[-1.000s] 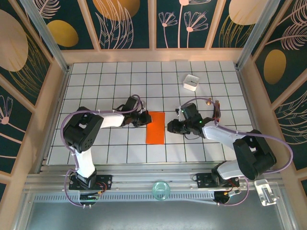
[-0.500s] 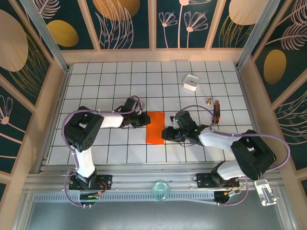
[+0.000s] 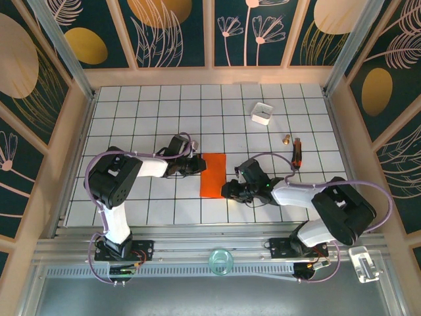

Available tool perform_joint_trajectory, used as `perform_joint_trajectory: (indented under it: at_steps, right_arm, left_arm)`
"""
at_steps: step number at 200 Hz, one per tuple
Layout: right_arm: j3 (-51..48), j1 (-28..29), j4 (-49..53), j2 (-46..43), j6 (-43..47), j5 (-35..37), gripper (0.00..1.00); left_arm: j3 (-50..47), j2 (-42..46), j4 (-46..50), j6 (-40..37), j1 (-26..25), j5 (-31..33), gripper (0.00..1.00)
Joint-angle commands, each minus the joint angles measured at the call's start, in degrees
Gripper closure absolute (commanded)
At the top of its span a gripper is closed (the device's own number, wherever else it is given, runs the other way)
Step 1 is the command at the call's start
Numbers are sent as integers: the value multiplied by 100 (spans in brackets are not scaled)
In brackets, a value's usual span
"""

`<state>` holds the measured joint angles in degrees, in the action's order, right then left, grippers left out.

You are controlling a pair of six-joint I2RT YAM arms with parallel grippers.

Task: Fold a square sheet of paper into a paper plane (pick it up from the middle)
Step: Fold the triangle at the bottom-center of the table.

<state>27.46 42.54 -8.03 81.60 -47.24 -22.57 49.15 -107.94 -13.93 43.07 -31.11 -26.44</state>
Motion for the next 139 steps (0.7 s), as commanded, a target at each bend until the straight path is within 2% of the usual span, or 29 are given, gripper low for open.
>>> perform_joint_trajectory:
  at_steps: [1, 139]
  right_arm:
    - [-25, 69, -199, 104, -165, 28, 66]
    - [141, 58, -468, 277, -396, 169, 68]
  left_arm:
    - [-283, -278, 629, -106, -23, 218, 100]
    - [-304, -269, 642, -174, -25, 156, 100]
